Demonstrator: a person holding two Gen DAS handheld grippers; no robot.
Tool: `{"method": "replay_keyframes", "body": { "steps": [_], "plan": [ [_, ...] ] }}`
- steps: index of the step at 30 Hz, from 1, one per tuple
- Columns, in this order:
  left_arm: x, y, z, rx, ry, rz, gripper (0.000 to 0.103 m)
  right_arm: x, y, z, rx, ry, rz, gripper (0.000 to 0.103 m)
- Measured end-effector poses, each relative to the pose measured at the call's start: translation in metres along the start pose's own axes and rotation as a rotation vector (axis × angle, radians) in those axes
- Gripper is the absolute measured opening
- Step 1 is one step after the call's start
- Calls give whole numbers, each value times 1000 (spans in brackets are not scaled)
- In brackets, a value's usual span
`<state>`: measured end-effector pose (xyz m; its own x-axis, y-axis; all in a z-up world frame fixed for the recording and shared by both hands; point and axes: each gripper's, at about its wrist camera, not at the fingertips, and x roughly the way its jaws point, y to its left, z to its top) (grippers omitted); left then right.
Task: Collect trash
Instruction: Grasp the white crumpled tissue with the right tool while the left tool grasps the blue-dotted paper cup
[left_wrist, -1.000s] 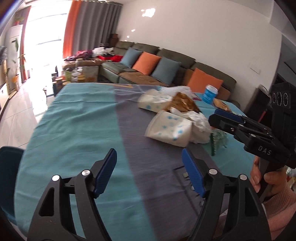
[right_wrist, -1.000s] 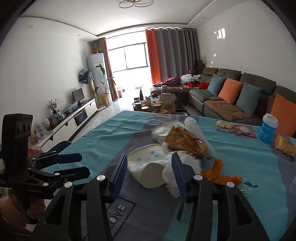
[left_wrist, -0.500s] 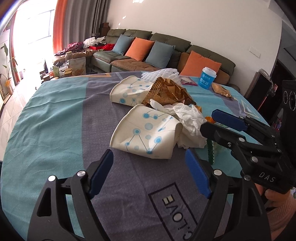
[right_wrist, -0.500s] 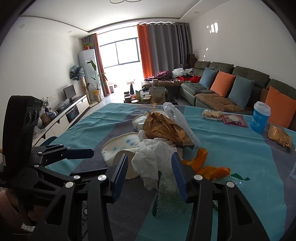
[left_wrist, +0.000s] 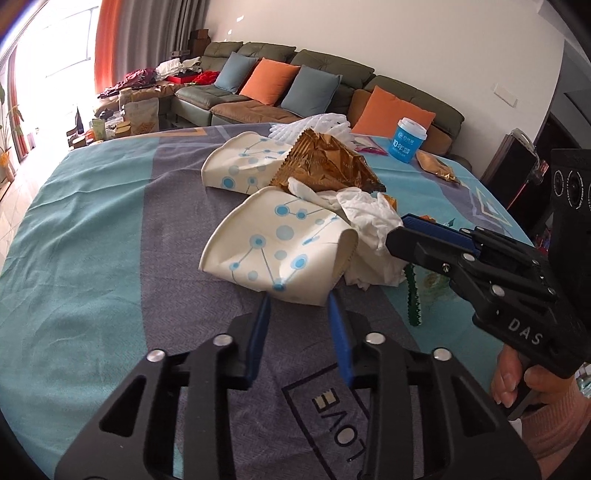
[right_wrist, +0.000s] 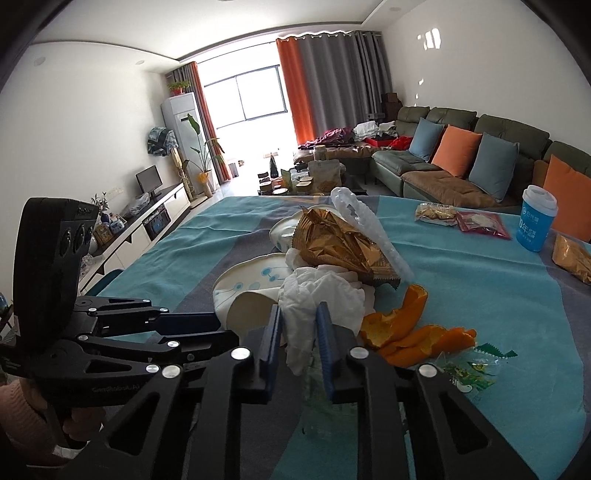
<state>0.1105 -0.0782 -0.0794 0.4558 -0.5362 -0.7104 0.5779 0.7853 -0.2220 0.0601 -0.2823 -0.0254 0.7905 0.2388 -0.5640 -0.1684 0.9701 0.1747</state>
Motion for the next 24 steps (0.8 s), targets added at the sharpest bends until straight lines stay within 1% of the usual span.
{"method": "replay_keyframes", "body": {
  "steps": [2, 4, 7, 16, 18, 19, 20, 21, 22, 24],
  "plan": [
    [0, 0, 0, -3, 1, -6, 15, -3, 0, 0, 6, -6, 1, 11],
    [-1, 2, -1, -7, -3, -9, 8, -6, 1, 1, 11, -15, 4, 8],
    [-4, 4, -2, -15, -13, -10, 2, -11, 4, 1, 18, -26, 11, 7],
    [-27, 7, -7, -8, -62, 0, 1, -20, 2, 6, 28, -57, 48, 6],
    [-30, 7, -7, 4, -67, 15, 2, -24, 3, 8, 33, -68, 57, 6],
    [-31, 7, -7, 4, -73, 26, 17, -25, 3, 8, 33, -75, 57, 6],
    [-31, 7, -6, 2, -78, 34, 42, -26, 3, 9, 33, -80, 58, 6],
    [-32, 5, -5, 9, -91, 45, 49, -27, 3, 10, 36, -85, 58, 6],
    [-32, 3, -3, 27, -107, 57, 48, -28, 1, 10, 39, -87, 59, 6],
    [-31, -2, 2, 50, -114, 70, 49, -28, 0, 11, 45, -87, 61, 6]
  ]
}}
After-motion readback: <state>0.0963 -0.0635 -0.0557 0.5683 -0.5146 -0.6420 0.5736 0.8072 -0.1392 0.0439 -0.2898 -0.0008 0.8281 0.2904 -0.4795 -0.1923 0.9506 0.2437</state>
